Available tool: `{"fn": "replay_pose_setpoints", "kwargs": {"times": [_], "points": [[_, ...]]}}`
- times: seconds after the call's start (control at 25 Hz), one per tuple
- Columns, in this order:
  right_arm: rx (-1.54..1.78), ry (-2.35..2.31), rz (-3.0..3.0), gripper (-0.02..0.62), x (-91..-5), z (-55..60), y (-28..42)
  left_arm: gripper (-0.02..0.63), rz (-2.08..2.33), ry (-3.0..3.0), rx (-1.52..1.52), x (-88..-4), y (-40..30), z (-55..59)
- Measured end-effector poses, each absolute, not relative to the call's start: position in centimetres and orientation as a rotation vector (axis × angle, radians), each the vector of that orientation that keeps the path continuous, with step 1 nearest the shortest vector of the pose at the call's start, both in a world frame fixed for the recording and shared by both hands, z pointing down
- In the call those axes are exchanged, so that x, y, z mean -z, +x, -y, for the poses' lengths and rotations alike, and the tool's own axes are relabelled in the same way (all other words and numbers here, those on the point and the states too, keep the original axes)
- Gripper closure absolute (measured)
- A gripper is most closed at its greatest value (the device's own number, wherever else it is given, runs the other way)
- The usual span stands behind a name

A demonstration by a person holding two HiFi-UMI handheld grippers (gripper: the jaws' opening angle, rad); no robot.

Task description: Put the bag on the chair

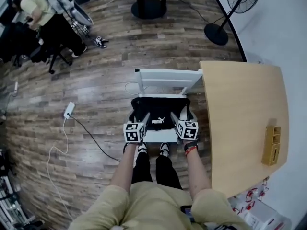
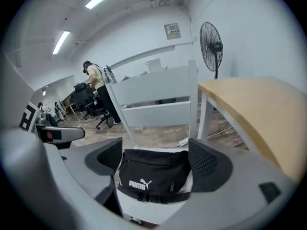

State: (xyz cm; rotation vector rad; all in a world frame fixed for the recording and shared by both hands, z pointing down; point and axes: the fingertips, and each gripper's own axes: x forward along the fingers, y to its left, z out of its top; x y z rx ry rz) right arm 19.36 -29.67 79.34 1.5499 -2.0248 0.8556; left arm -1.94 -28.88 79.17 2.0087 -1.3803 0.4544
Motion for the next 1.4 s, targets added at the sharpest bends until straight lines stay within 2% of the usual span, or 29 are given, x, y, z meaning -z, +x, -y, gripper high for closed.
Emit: {"fn": "replay_pose_setpoints", "kwargs": {"times": [0.2, 0.32, 0.56, 0.72, 1.08, 1.4], "points": [[-0.76, 1.611, 2.132, 0.155, -70.7, 29.7, 18.7, 0.328, 1.446, 2.115, -0.412, -71.4, -1.9, 28.8], [-0.664, 1.608, 2.187, 0.166, -65.9, 29.9, 18.1, 0.339, 1.474, 2.164, -0.36, -67.1, -1.4, 29.0], [-0.594, 1.688, 2.291, 0.304, -57.3, 30.4, 17.6, 0.348, 1.538, 2.268, -0.247, -58.9, -0.9, 29.5], [-0.527, 1.7, 2.365, 0.384, -52.5, 30.6, 16.6, 0.379, 1.579, 2.32, -0.167, -53.9, -1.3, 30.0], [-0.344, 1.679, 2.505, 0.468, -44.8, 31.0, 14.6, 0.471, 1.685, 2.443, -0.017, -43.8, -1.9, 30.7], [-0.253, 1.763, 2.447, 0.546, -42.7, 32.0, 15.4, 0.537, 1.715, 2.468, -0.028, -43.1, -2.3, 31.4]]}}
